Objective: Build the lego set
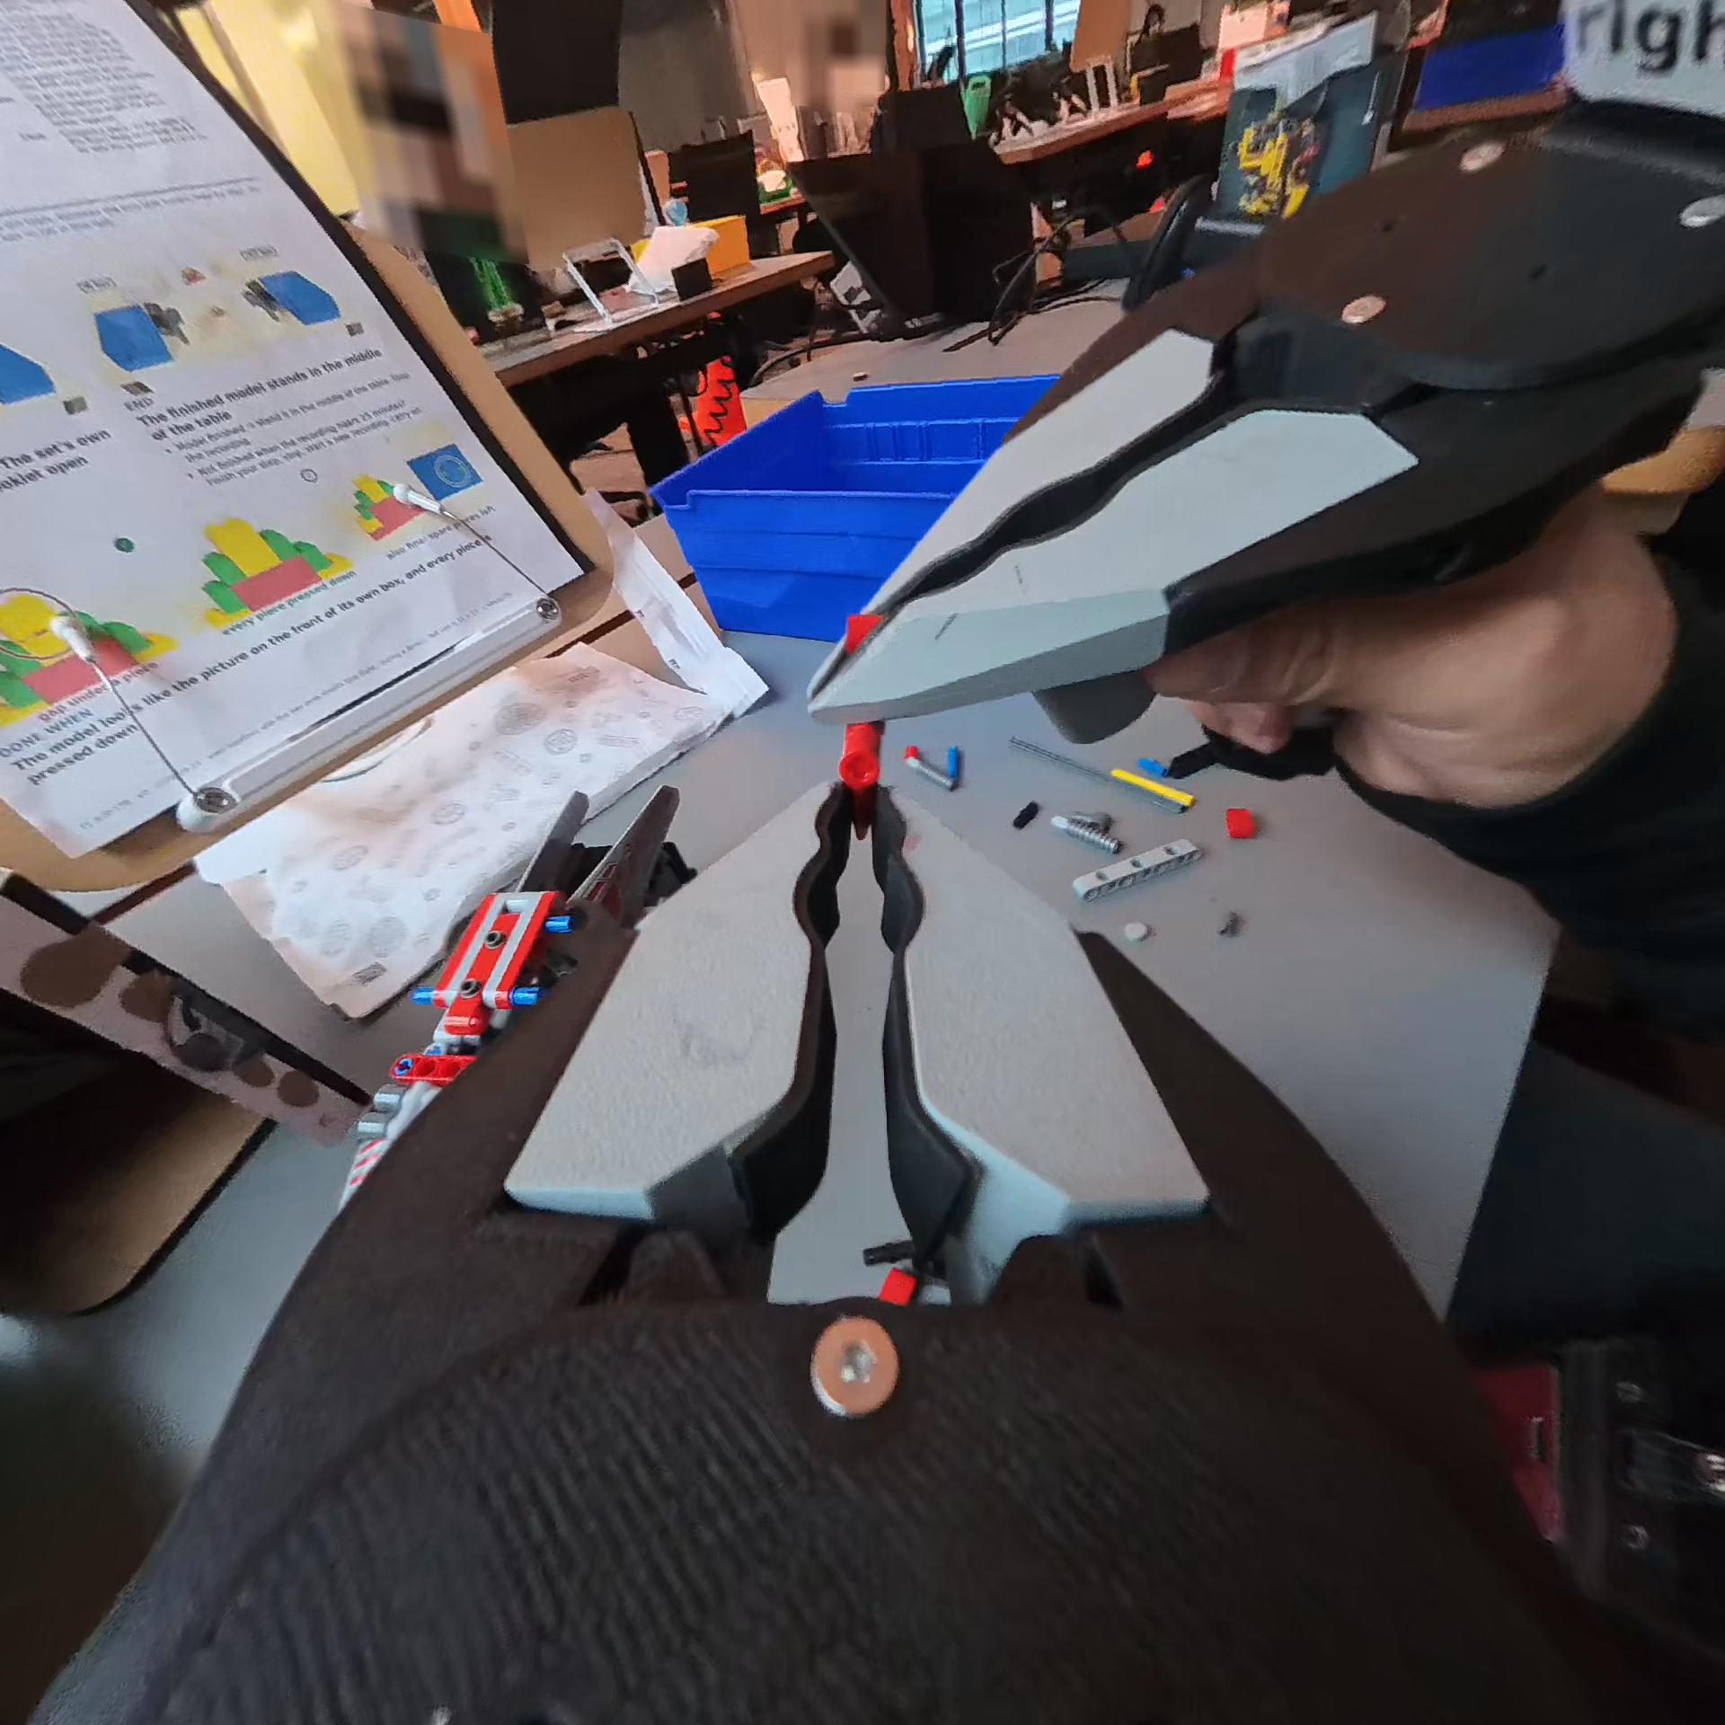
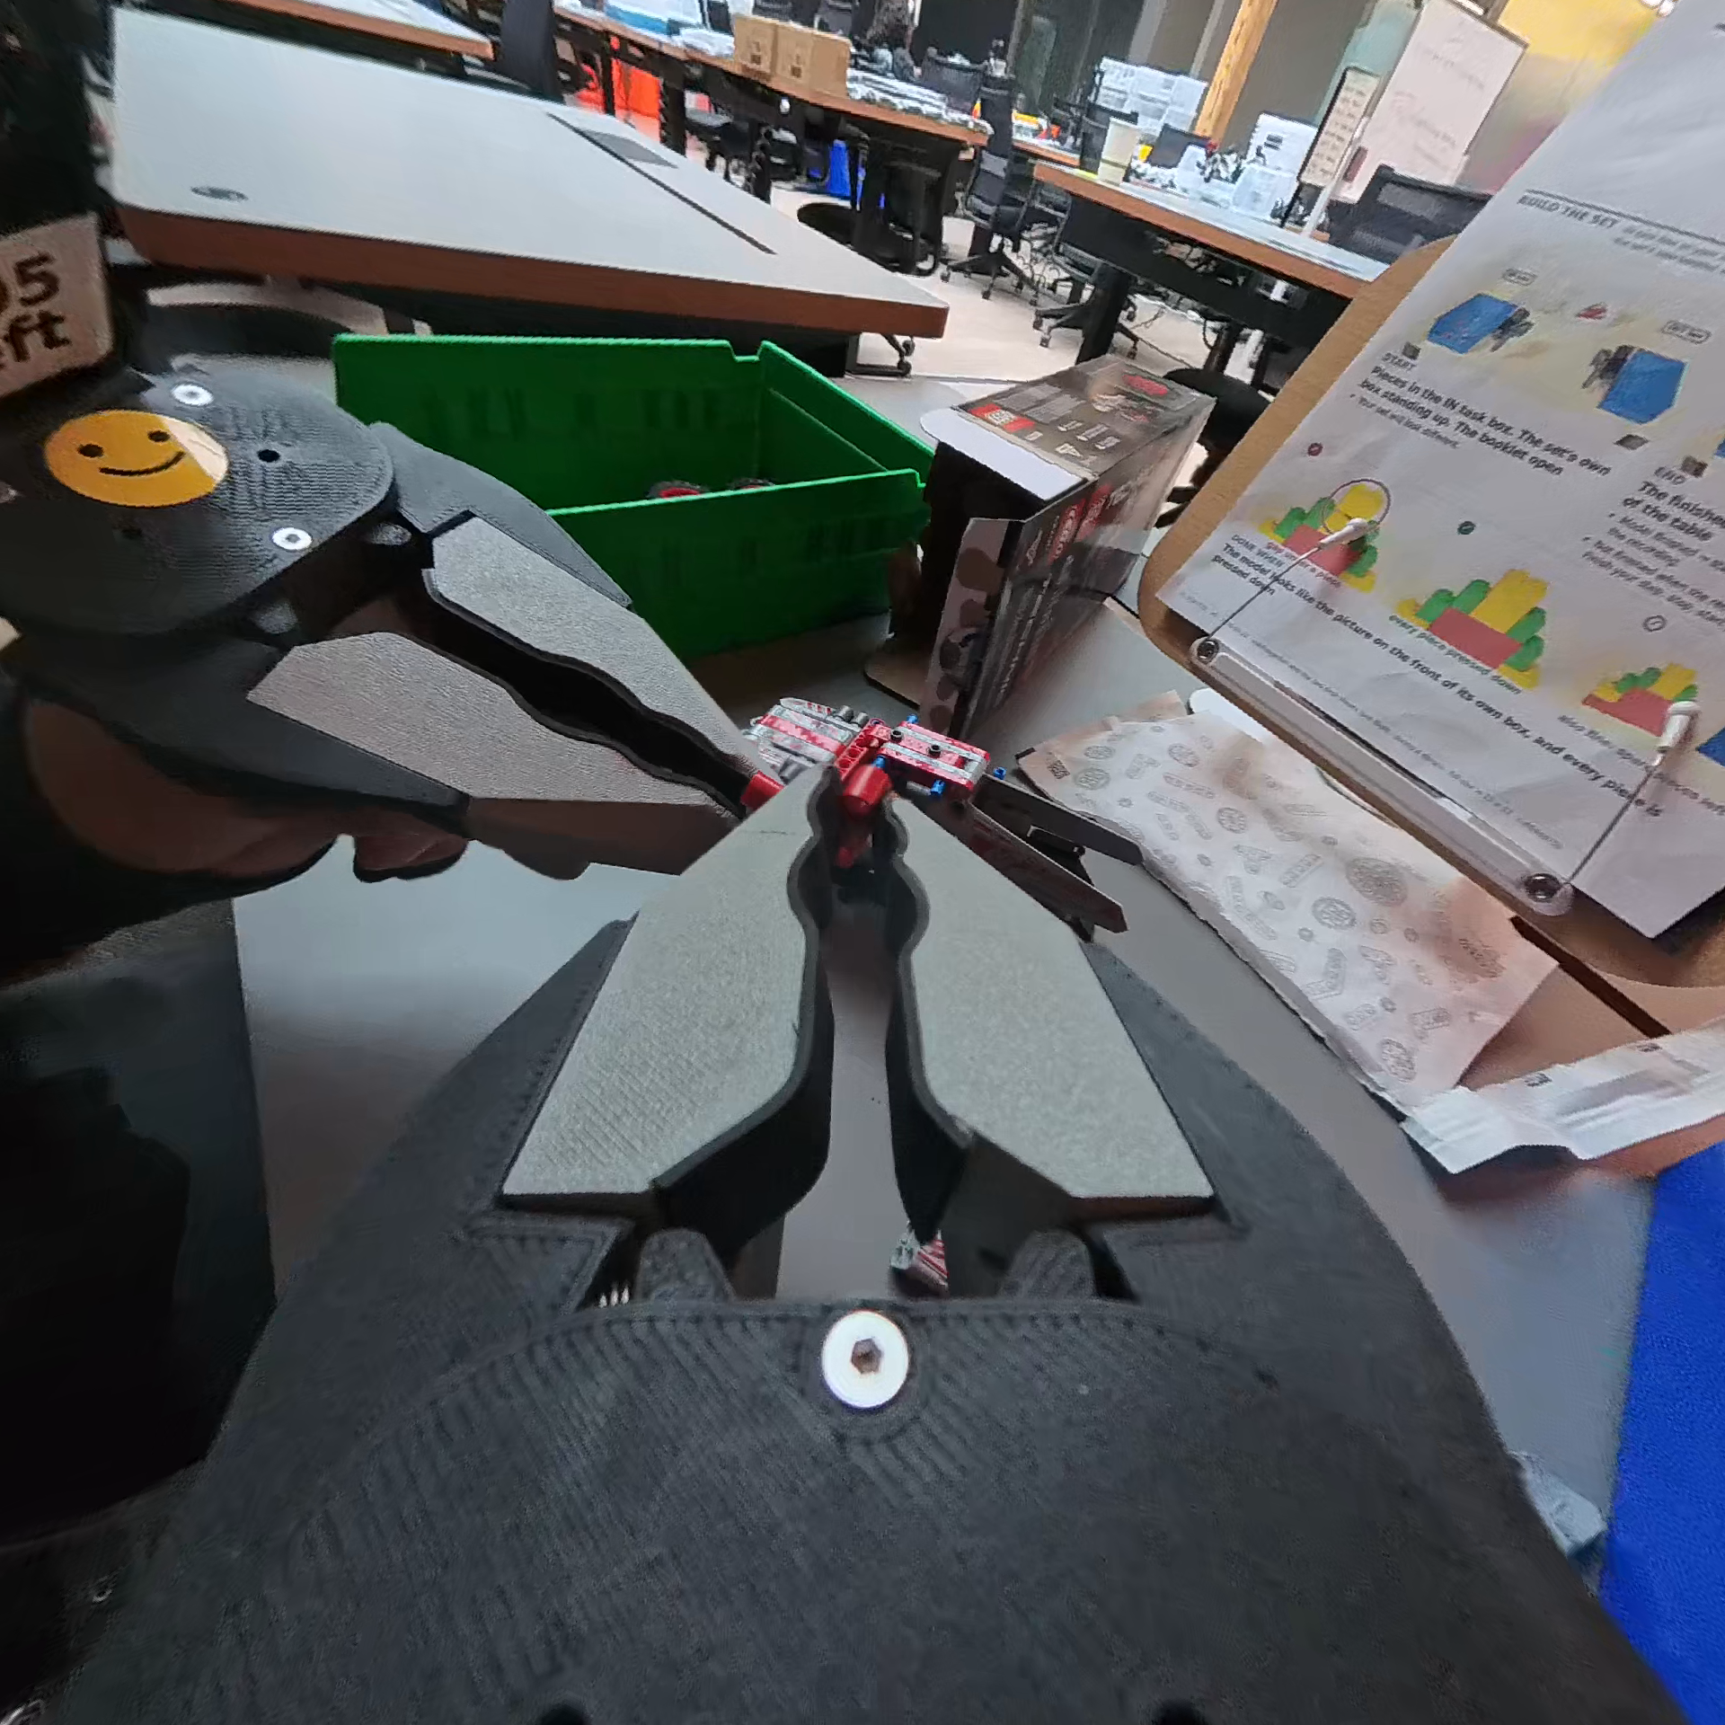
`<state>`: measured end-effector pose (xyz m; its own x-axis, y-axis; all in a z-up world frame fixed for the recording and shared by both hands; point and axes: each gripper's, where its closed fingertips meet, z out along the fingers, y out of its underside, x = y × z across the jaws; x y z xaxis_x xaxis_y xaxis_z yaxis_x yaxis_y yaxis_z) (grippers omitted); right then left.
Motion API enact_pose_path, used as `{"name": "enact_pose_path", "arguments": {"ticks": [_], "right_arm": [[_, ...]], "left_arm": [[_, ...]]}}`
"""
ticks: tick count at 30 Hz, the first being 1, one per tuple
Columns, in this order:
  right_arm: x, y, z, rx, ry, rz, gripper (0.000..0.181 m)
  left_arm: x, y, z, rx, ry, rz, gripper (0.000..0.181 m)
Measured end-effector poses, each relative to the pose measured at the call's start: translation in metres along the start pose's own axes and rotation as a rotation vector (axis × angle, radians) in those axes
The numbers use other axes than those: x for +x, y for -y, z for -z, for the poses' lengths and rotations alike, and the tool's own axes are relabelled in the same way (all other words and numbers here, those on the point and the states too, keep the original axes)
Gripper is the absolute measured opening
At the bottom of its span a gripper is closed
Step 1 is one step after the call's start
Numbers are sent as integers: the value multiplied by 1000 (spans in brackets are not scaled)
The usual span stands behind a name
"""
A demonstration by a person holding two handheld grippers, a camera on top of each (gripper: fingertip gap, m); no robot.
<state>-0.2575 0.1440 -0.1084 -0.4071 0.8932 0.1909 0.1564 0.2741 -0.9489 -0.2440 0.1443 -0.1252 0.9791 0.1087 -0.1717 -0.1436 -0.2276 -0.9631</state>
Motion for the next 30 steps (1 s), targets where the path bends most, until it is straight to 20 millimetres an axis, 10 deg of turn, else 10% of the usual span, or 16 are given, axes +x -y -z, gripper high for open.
{"name": "enact_pose_path", "arguments": {"ticks": [18,21,23,30], "right_arm": [[8,-9,-6,16,52,-84,3],[66,-40,5,-128,-261,38,3],[74,-28,19,29,-114,-173,3],[50,-26,22,-5,214,-394,3]], "left_arm": [[-2,-3,-1,14,55,-22,2],[1,12,12,86,47,-32,2],[-2,20,20,93,58,-67,2],[24,-65,-21,-319,-257,267,4]]}}
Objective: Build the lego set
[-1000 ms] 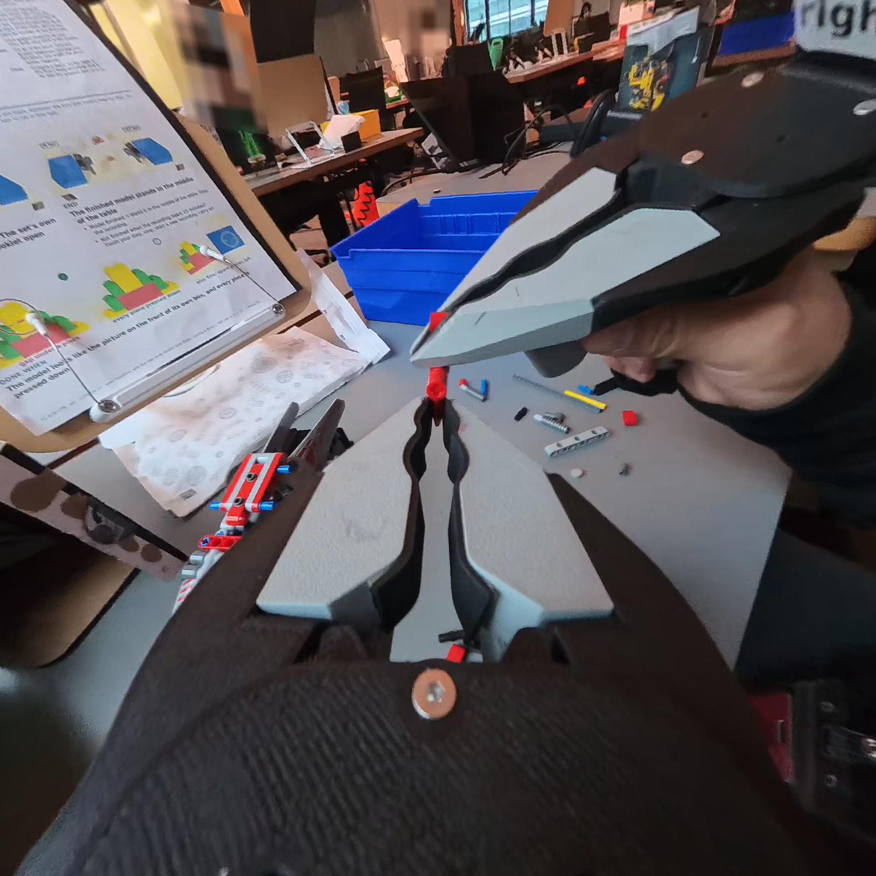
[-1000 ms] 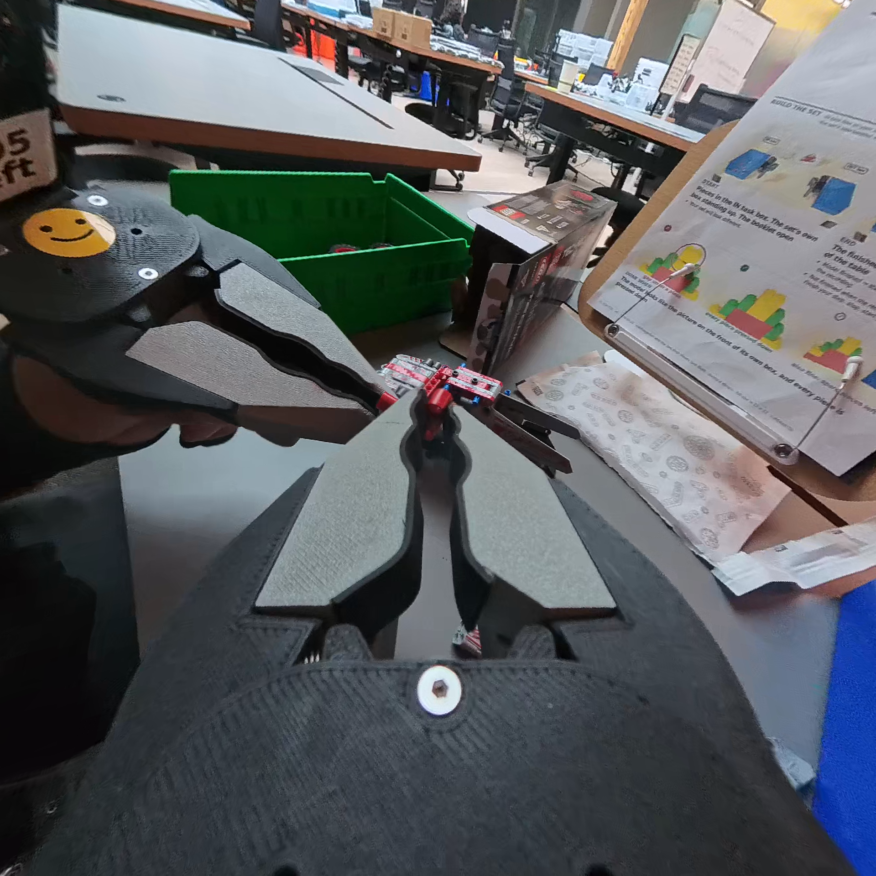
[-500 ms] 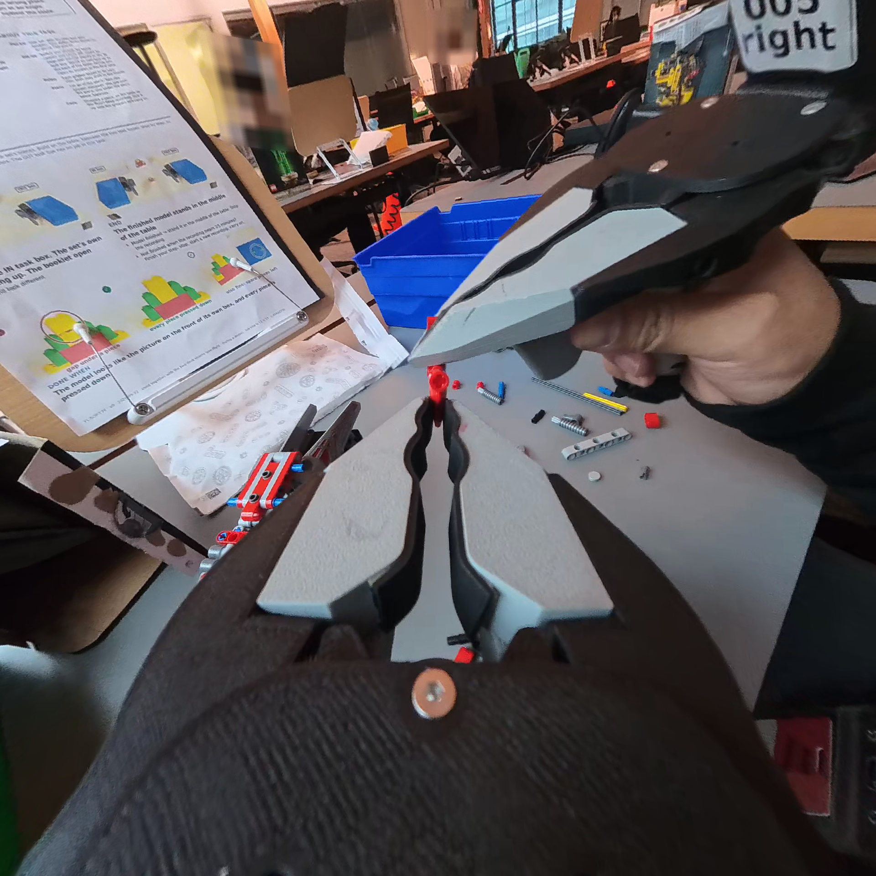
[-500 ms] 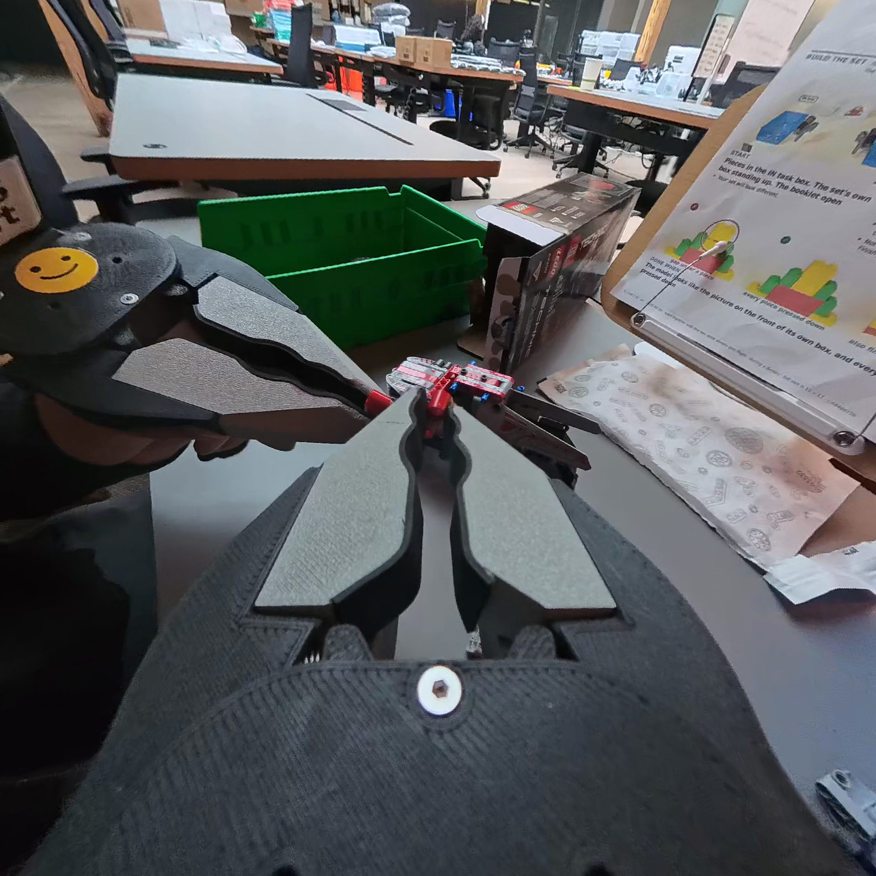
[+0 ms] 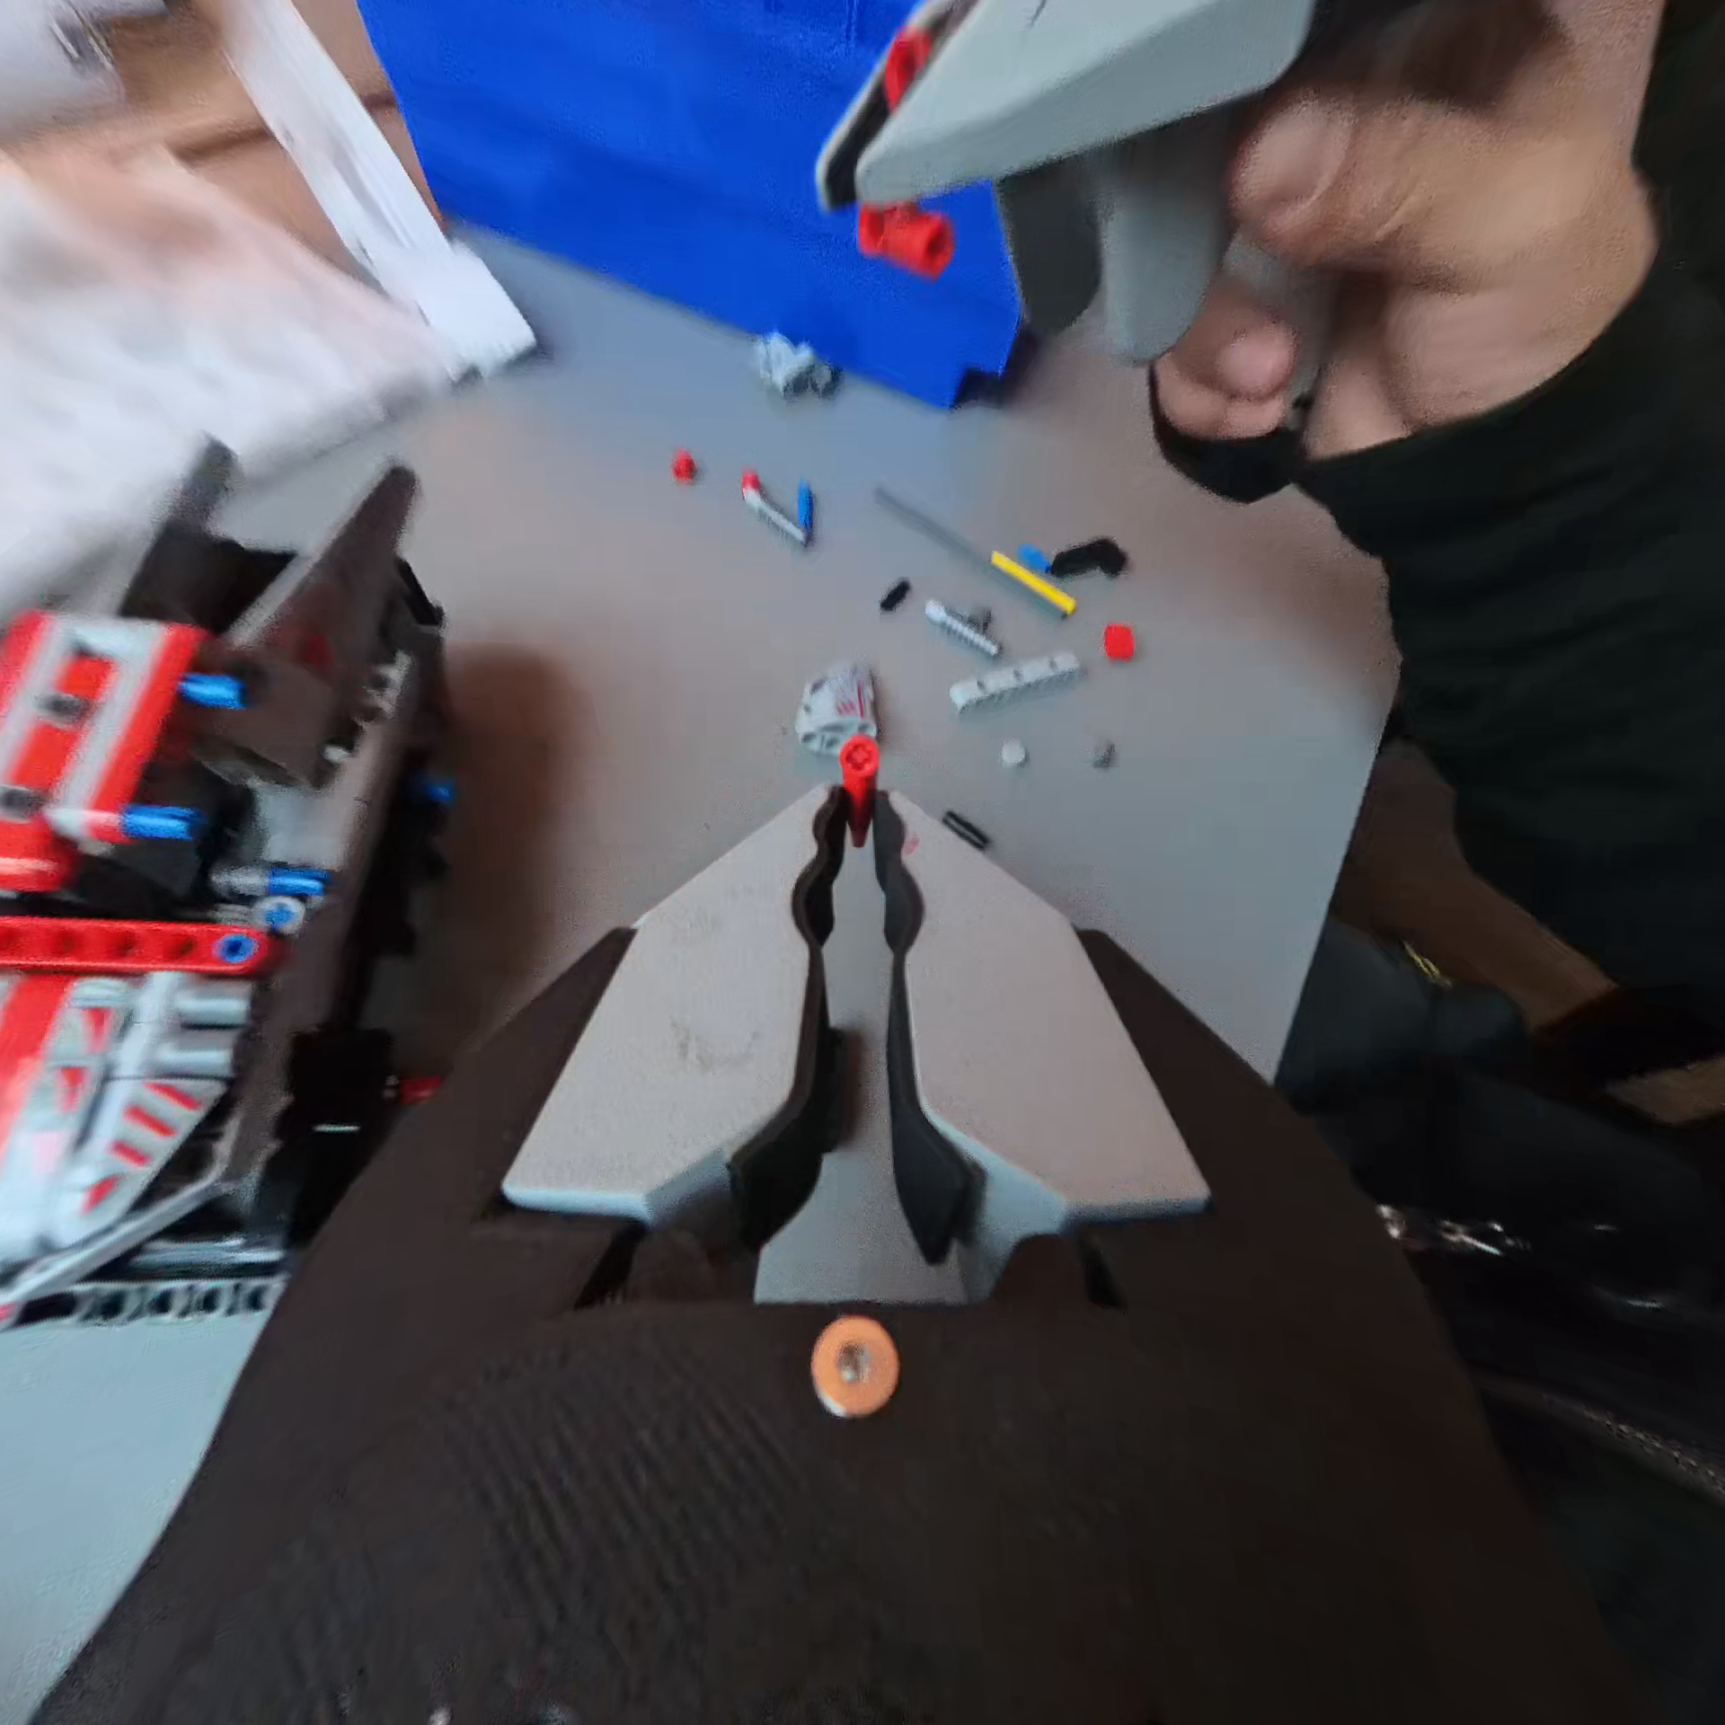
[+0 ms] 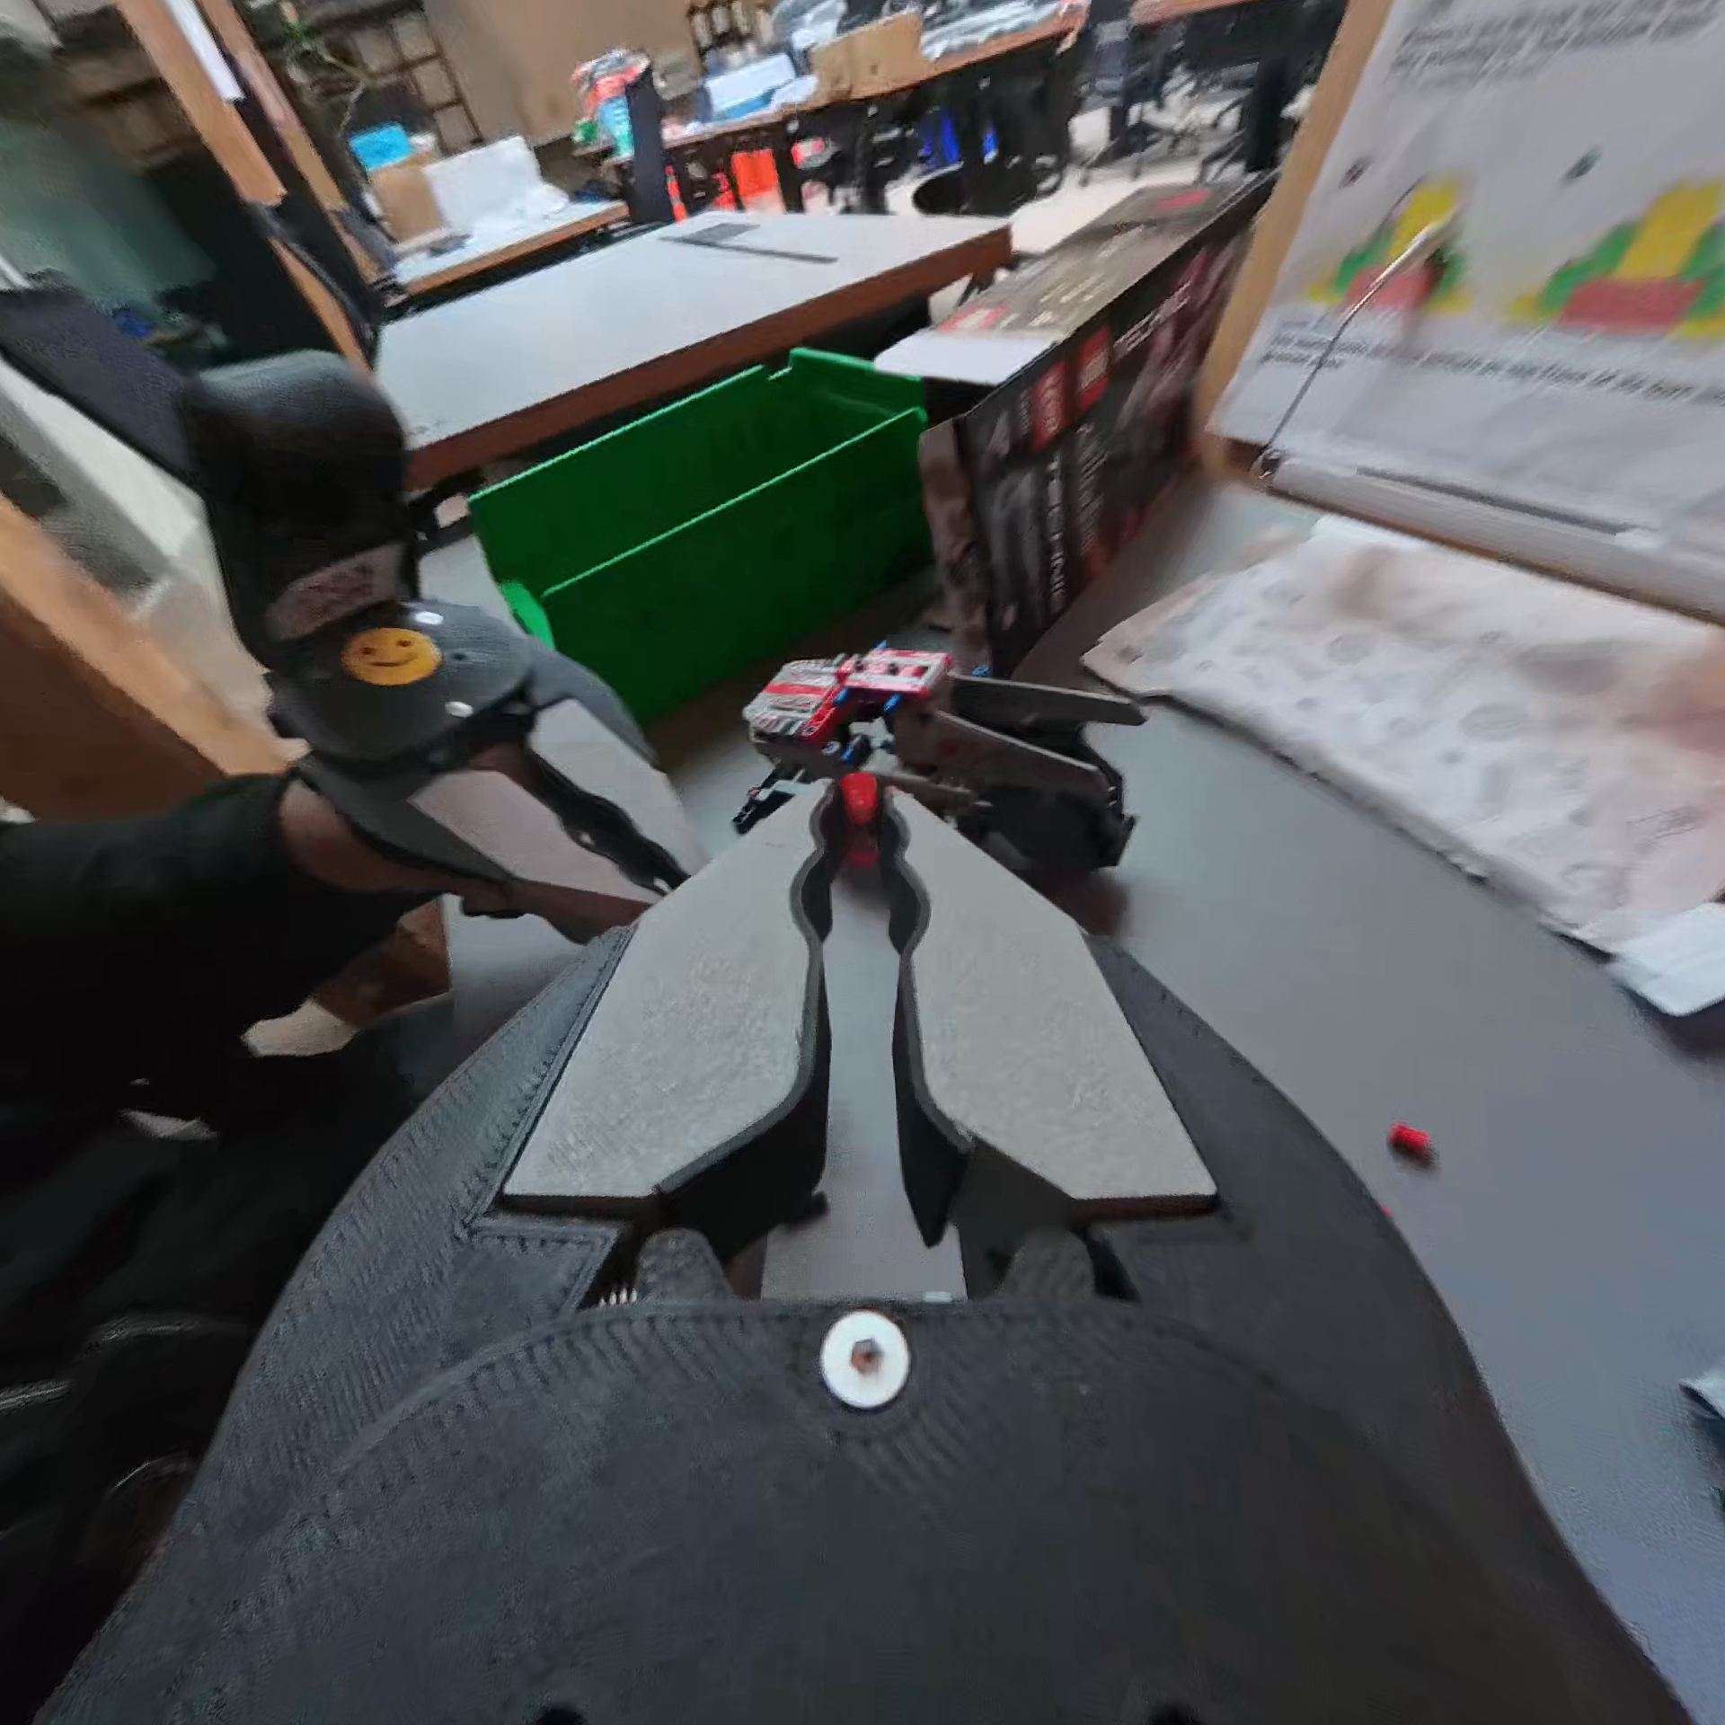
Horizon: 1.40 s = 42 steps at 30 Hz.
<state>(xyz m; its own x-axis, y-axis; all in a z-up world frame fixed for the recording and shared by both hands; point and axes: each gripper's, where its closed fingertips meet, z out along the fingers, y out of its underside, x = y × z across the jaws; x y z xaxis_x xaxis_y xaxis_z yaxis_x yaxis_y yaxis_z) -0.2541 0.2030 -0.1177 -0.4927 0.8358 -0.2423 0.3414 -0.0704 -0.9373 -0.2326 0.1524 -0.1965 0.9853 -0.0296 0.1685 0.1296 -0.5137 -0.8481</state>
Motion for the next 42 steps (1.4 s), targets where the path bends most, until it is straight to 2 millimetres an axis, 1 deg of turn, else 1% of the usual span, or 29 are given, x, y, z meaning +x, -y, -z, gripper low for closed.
{"name": "enact_pose_path", "arguments": {"ticks": [2,3,4,5,6,8,10,12,15,17,19,24,27,29,34,36,40,42], "right_arm": [[-3,-2,-4,4,29,-23,3],[-6,-6,-7,-15,56,-33,3],[-13,-13,-11,-58,98,-40,3],[-18,-24,-15,-124,132,-47,3],[-18,-36,-19,-192,127,-46,3],[-10,-53,-26,-272,70,-17,3],[-10,-60,-30,-301,68,-15,4],[-11,-63,-33,-309,75,-22,3],[-8,-66,-34,-316,74,-44,4],[-6,-65,-34,-300,81,-74,3],[-6,-62,-32,-283,95,-92,3],[0,-56,-23,-258,83,-96,4],[1,-55,-21,-246,91,-108,3],[-2,-54,-22,-239,113,-122,4],[-17,-46,-28,-181,203,-158,6],[-22,-47,-31,-173,230,-167,0],[-9,-63,-36,-251,141,-146,1],[-5,-69,-37,-283,106,-119,7]], "left_arm": [[5,-19,-12,-99,-75,58,4],[10,-24,-16,-125,-120,90,5],[12,-25,-18,-113,-144,102,4],[10,-27,-20,-103,-137,98,4],[5,-32,-21,-128,-113,86,4],[-4,-40,-22,-177,-70,76,4],[-10,-40,-21,-169,-49,78,5],[-16,-47,-22,-199,-30,87,7],[-22,-57,-24,-247,-30,125,23],[-22,-57,-23,-247,-36,124,32],[-29,-55,-17,-250,-1,108,35],[-42,-47,5,-244,32,76,29],[-46,-41,13,-230,66,50,28],[-45,-34,16,-200,73,32,25],[-35,-24,18,-160,67,-28,24],[-29,-22,15,-153,50,-41,24],[-36,-35,10,-199,72,-41,23],[-36,-37,7,-198,58,-21,23]]}}
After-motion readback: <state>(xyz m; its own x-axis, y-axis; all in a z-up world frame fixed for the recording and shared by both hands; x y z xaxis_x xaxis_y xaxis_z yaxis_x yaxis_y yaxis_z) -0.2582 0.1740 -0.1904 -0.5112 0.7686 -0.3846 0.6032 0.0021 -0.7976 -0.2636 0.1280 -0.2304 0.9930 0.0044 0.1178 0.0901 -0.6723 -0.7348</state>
